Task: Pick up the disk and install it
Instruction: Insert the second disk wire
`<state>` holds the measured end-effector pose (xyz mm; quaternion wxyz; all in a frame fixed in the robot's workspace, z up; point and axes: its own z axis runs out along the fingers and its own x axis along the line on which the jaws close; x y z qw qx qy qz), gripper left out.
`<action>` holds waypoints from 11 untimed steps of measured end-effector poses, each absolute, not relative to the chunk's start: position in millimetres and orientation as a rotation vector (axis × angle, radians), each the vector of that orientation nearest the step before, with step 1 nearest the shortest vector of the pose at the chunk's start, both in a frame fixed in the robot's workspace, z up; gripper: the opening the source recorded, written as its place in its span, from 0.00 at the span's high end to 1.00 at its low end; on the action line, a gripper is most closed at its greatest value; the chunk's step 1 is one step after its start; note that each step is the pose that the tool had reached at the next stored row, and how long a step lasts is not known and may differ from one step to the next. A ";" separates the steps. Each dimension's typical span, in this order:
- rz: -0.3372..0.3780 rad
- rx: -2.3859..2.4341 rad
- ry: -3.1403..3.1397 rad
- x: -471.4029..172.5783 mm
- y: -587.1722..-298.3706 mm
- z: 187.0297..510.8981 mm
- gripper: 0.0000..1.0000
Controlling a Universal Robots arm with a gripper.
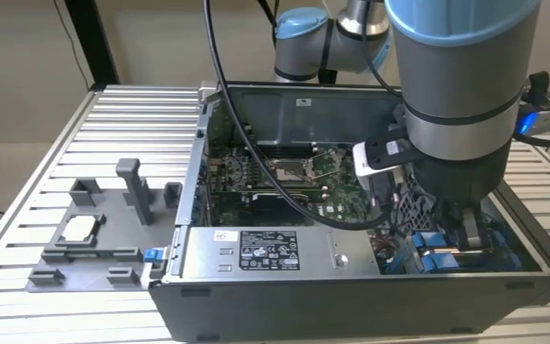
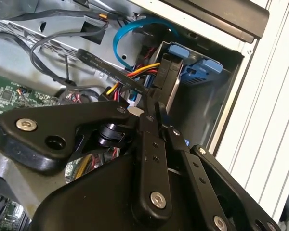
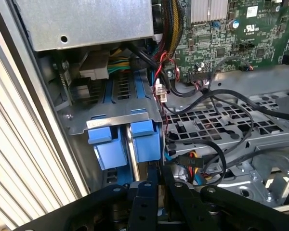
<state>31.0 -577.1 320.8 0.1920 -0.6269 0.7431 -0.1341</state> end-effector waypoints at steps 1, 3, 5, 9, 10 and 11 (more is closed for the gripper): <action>-0.377 -1.758 2.088 31.0 -576.9 320.9 1.00; -0.377 -1.755 2.090 31.0 -577.0 320.9 1.00; -0.376 -1.751 2.092 31.0 -576.9 320.9 1.00; -0.377 -1.744 2.097 30.9 -576.9 318.8 1.00; -0.378 -1.742 2.098 30.9 -576.9 317.1 1.00; -0.379 -1.741 2.100 30.9 -576.9 315.3 1.00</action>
